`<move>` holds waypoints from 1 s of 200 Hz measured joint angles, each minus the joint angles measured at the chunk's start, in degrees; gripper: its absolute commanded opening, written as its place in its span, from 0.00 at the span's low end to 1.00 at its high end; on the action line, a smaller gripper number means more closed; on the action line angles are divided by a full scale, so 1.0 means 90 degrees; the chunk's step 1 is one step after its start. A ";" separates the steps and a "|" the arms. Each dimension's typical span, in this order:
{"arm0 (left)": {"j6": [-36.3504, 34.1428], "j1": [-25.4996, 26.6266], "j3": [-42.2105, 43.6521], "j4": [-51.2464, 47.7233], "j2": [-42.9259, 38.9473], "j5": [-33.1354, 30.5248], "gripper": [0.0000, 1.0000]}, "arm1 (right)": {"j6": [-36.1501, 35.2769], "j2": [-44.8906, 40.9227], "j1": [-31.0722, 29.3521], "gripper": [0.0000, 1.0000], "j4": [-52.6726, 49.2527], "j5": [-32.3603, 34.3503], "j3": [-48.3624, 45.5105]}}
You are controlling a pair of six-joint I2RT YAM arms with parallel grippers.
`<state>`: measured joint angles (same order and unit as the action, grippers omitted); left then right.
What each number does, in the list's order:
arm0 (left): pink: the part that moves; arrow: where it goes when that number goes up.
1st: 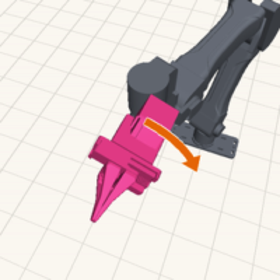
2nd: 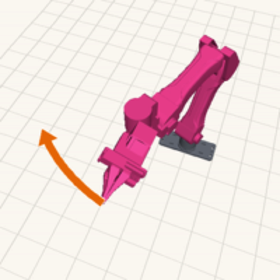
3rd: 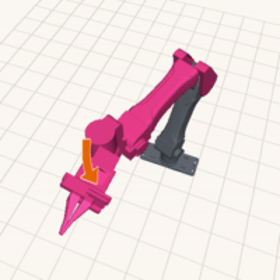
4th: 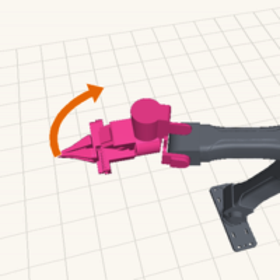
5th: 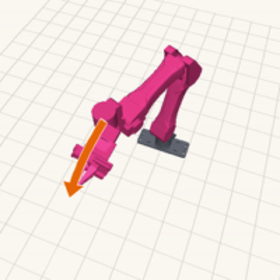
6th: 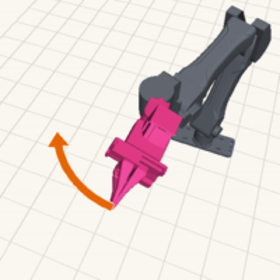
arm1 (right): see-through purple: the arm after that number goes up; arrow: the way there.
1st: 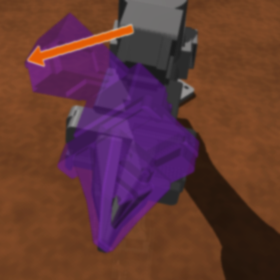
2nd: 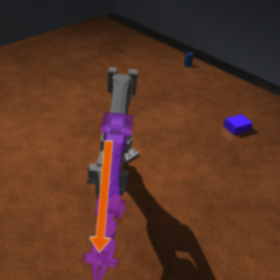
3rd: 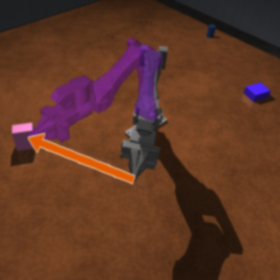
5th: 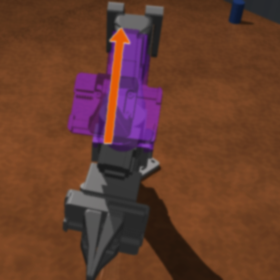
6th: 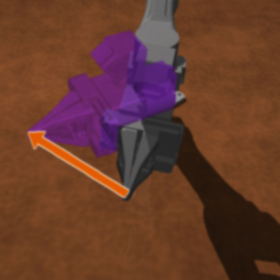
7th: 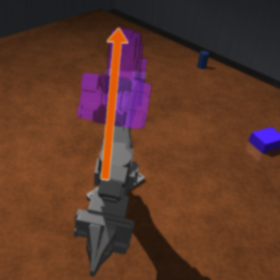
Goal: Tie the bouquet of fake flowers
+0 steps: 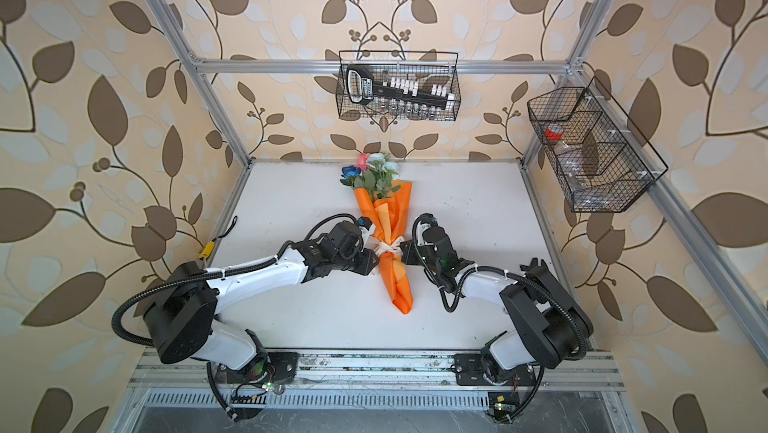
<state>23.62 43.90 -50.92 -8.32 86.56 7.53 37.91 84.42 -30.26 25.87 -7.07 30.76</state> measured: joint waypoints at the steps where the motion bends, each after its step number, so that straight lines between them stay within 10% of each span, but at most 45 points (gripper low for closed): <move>1: 0.0007 0.0002 0.0000 0.0007 0.0019 0.0002 0.29 | 0.0000 0.0000 0.0000 0.00 0.0000 0.0000 0.0000; 164: 0.0044 -0.0007 -0.0571 0.0126 0.1166 -0.0454 0.22 | 0.0002 0.0000 0.0000 0.00 0.0007 -0.0049 0.0000; 200: 0.0044 -0.0007 -0.0571 0.0112 0.1192 -0.0393 0.00 | 0.0002 0.0002 0.0000 0.00 0.0010 -0.0046 0.0000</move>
<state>24.01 43.83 -56.05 -7.31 97.30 3.99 37.93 84.44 -30.26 25.96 -7.49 30.76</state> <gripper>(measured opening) 0.048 0.049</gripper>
